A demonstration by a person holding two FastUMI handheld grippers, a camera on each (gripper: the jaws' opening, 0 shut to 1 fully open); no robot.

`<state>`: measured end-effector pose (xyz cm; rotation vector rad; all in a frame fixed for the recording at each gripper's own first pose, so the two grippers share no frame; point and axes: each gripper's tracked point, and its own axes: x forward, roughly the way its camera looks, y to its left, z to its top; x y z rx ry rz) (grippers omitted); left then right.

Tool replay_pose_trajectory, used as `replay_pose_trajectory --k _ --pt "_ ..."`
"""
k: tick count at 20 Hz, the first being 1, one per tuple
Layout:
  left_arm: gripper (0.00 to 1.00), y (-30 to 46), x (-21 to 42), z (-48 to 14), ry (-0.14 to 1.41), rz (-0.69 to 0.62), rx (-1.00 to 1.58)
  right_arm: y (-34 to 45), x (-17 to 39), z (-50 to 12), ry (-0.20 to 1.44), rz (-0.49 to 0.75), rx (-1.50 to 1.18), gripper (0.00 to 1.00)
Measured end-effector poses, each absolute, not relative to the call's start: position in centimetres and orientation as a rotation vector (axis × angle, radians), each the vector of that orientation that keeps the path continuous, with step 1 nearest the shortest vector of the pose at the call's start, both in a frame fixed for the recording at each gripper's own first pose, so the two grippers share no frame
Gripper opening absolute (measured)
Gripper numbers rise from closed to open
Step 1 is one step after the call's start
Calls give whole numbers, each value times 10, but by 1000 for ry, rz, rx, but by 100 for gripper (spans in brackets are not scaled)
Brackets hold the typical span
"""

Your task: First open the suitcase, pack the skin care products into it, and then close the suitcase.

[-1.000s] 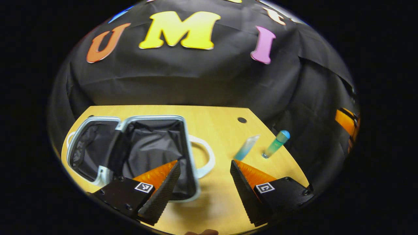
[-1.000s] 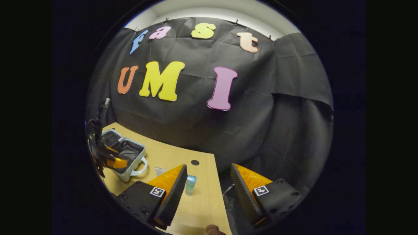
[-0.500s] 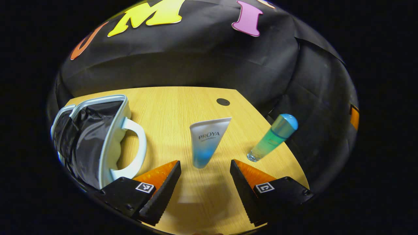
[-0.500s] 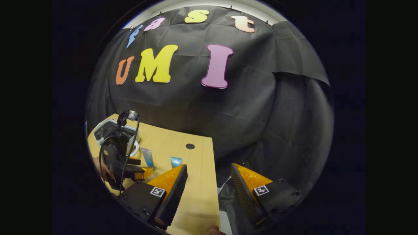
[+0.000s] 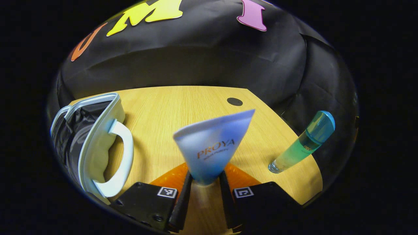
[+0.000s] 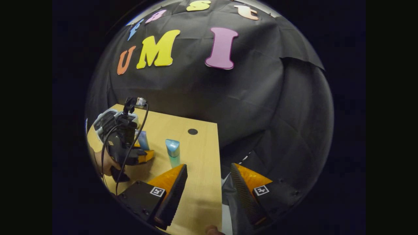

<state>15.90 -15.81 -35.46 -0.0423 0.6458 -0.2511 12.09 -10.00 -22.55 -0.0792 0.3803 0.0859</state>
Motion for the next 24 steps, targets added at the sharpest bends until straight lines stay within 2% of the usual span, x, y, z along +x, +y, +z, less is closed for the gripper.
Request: replay_pose_trajectory --k 3,9,14,18,19,22,24 --pt "46 -158 154 -347 643 -263 -40 -85 126 -230 381 124 -65 79" --pt "45 -145 126 -293 595 -268 -35 -39 149 -243 394 227 -18 80" --pt "45 -104 85 -251 574 -194 -69 -8 190 -274 433 227 -15 80" --pt "45 -56 58 -233 579 -126 -80 -2 218 -297 465 176 -2 79" --pt "45 -43 55 -230 578 -109 -74 -2 221 -303 473 167 -7 70" --pt "45 -2 50 -224 581 -46 -65 4 224 -317 518 141 -18 58" --pt "45 23 51 -223 590 -3 -86 6 222 -316 519 126 -19 46"
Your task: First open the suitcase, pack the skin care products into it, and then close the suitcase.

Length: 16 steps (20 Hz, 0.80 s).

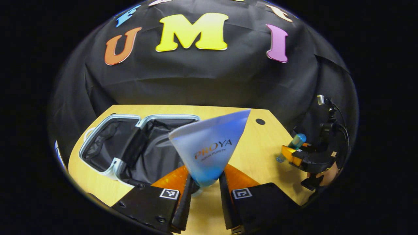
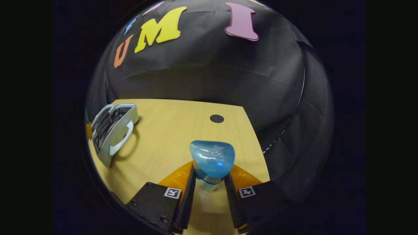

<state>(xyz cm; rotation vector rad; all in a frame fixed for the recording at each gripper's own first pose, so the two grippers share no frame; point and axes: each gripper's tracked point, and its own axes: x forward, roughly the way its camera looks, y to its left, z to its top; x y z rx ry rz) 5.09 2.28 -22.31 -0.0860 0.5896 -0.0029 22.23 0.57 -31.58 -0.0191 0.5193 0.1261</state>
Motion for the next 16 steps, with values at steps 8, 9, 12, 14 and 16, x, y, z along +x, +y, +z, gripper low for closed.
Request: replay_pose_trajectory --k 8,9,12,14,16 --pt "45 123 66 -262 727 90 -83 31 151 -263 550 118 31 37" --pt "45 130 68 -273 767 88 -81 37 138 -252 540 127 30 38" --pt "45 143 65 -303 880 79 -66 53 98 -220 521 134 56 37" --pt "45 146 67 -313 916 65 -67 63 77 -203 498 108 92 37" --pt "45 148 65 -322 954 54 -72 75 60 -194 483 101 89 35"
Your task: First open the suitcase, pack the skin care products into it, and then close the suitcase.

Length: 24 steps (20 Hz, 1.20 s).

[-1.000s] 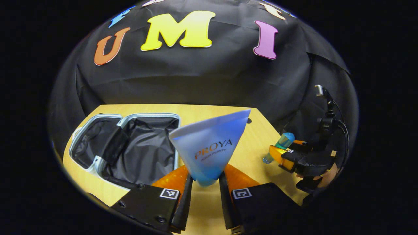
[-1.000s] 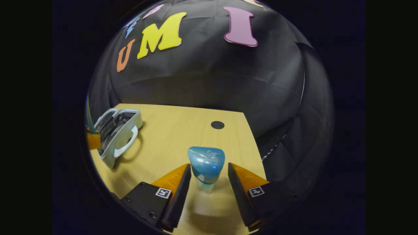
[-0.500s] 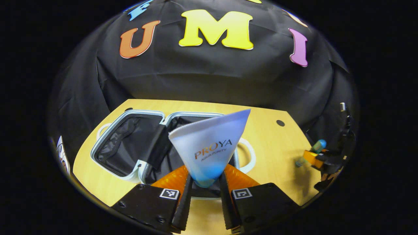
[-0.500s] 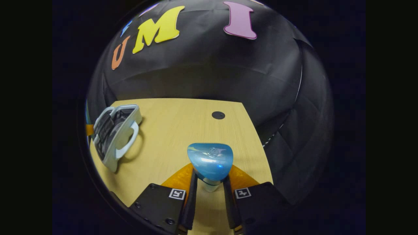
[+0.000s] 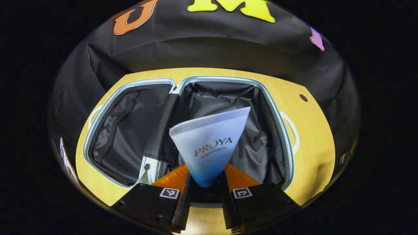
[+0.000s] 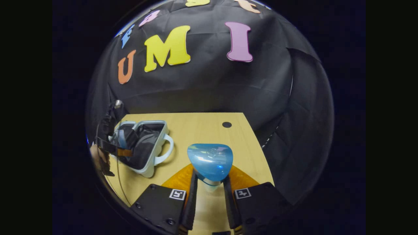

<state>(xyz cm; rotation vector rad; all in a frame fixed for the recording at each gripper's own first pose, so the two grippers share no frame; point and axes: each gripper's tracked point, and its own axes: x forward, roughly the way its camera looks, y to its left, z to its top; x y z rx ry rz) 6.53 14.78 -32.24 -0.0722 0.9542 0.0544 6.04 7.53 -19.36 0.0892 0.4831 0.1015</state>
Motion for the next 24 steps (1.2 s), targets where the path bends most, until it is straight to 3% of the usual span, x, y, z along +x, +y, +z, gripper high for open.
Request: replay_pose_trajectory --k 5,14,15,16,17,21,24 --pt "45 151 59 -344 1051 37 -79 101 32 -189 483 92 73 37" --pt "45 150 65 -352 1080 -4 -65 137 13 -186 474 110 19 37" --pt "52 149 64 -352 1083 -3 -62 141 14 -184 474 114 20 37" --pt "46 149 64 -352 1083 -3 -59 146 16 -180 471 123 22 37" --pt "47 145 64 -351 1078 -18 -64 152 19 -175 466 134 18 37" --pt "76 138 66 -329 983 -57 -111 189 42 -158 446 200 -17 37" --pt "82 141 66 -289 815 -93 -135 237 70 -157 485 280 29 37"
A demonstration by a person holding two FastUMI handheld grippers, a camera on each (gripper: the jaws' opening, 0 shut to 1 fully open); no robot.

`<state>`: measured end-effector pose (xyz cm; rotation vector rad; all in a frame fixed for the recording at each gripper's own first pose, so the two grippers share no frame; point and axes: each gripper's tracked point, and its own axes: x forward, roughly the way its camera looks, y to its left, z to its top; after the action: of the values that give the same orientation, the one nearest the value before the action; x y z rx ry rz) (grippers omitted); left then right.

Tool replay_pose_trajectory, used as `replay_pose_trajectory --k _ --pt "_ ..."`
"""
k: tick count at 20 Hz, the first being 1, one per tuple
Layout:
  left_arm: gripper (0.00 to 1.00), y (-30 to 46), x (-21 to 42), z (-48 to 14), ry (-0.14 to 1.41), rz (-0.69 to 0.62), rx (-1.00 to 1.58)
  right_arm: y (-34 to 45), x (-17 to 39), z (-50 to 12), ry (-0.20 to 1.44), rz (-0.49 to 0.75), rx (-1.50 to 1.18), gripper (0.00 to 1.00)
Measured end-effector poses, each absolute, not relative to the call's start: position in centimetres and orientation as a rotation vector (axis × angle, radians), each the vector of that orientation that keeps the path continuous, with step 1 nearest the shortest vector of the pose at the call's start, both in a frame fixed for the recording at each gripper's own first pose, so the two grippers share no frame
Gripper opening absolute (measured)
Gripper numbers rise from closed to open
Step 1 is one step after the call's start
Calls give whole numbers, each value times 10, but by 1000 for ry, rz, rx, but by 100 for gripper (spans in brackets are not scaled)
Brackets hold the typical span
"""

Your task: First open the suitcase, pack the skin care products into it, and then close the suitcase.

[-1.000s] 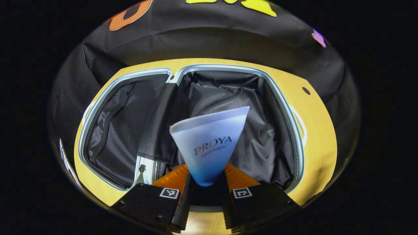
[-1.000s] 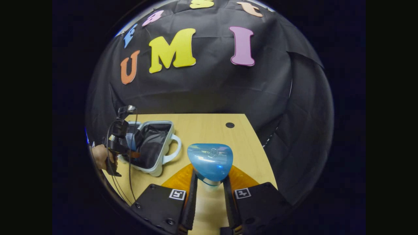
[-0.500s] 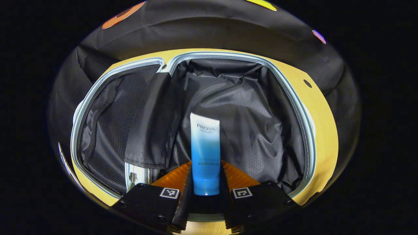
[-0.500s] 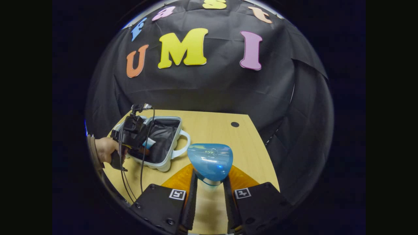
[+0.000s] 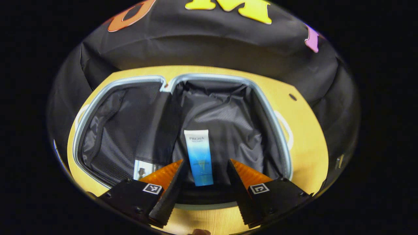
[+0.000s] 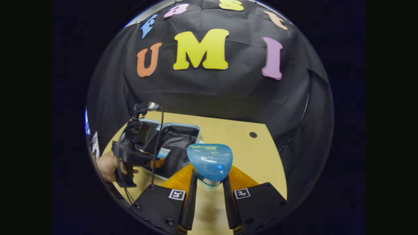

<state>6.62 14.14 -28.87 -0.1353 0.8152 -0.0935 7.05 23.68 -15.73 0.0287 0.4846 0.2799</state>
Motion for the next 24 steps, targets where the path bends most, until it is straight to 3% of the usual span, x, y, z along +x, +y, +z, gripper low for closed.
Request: replay_pose_trajectory --k 1,5,8,14,24 --pt "87 144 65 -275 749 -106 -138 254 81 -162 501 305 36 37" --pt "88 181 45 -221 516 -118 -114 319 120 -198 569 383 -2 37" --pt "88 223 27 -205 430 -91 -34 358 123 -237 677 424 10 37" --pt "88 319 4 -203 397 85 -65 390 125 -289 858 391 70 37" --pt "88 476 32 -247 449 344 -325 405 177 -307 938 258 127 37"
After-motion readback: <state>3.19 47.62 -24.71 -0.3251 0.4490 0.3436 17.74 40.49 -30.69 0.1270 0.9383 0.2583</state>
